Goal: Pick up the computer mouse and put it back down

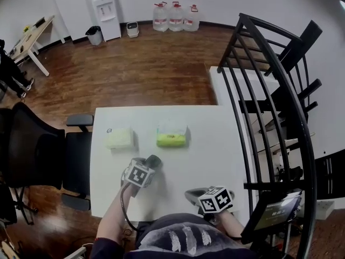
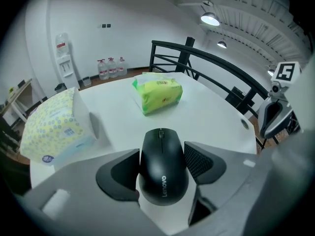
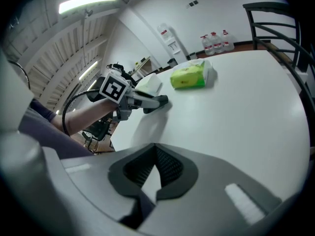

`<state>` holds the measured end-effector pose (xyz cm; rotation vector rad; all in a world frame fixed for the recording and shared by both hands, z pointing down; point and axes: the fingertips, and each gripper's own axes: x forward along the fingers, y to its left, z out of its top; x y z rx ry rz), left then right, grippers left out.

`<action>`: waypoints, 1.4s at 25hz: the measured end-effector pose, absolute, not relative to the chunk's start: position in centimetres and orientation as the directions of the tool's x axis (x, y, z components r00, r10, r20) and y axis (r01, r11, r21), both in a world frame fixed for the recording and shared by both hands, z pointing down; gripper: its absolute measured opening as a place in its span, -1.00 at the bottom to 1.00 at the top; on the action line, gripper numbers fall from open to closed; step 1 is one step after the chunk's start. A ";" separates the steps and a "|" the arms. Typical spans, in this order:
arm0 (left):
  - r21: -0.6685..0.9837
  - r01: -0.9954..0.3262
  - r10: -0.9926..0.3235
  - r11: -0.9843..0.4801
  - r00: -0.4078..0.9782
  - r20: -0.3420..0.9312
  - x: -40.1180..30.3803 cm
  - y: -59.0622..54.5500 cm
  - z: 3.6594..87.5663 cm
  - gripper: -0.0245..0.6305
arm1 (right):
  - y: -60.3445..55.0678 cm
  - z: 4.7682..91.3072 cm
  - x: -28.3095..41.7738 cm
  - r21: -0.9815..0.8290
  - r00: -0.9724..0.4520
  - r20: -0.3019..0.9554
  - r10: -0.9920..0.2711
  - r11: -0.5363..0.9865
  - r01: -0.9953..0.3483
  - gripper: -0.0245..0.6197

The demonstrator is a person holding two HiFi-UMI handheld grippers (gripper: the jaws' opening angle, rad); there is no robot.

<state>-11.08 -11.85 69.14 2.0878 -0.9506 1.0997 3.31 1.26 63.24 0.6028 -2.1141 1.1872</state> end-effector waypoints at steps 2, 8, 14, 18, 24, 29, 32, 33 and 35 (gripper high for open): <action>0.172 -0.801 -0.304 -0.573 0.404 0.863 -11.0 -11.7 69.8 0.00 | 1.2 63.4 3.3 -0.580 -0.695 0.715 -0.083 0.485 -0.654 -0.91; 0.132 -0.790 -0.288 -0.599 0.367 0.885 -11.1 -11.1 71.0 0.00 | 1.4 63.1 3.2 -0.580 -0.698 0.712 -0.084 0.491 -0.650 -0.91; 0.125 -0.798 -0.279 -0.589 0.347 0.895 -11.7 -10.8 70.4 0.06 | 1.0 62.3 2.9 -0.564 -0.705 0.702 -0.103 0.524 -0.638 -0.91; 0.178 -0.805 -0.287 -0.567 0.395 0.873 -11.1 -10.3 68.7 0.11 | 1.0 62.0 3.2 -0.543 -0.701 0.699 -0.140 0.533 -0.649 -0.91; 0.185 -0.813 -0.391 -0.553 0.448 0.804 -11.3 -8.8 64.1 0.11 | 1.1 61.3 3.6 -0.550 -0.718 0.673 -0.176 0.530 -0.645 -0.91; 0.186 -0.828 -0.474 -0.530 0.470 0.744 -11.3 -5.8 60.0 0.10 | 1.6 61.1 3.7 -0.556 -0.733 0.655 -0.182 0.542 -0.631 -0.91; 0.166 -0.835 -0.519 -0.525 0.469 0.715 -10.5 -4.0 58.2 0.06 | 2.1 61.1 3.7 -0.557 -0.741 0.648 -0.176 0.554 -0.618 -0.91; 0.153 -0.835 -0.529 -0.528 0.465 0.710 -10.1 -3.4 57.8 0.04 | 2.2 61.0 3.7 -0.559 -0.745 0.645 -0.170 0.559 -0.612 -0.91; 0.140 -0.829 -0.530 -0.542 0.466 0.708 -9.1 -2.2 57.3 0.03 | 2.4 60.9 3.6 -0.564 -0.751 0.641 -0.157 0.568 -0.599 -0.91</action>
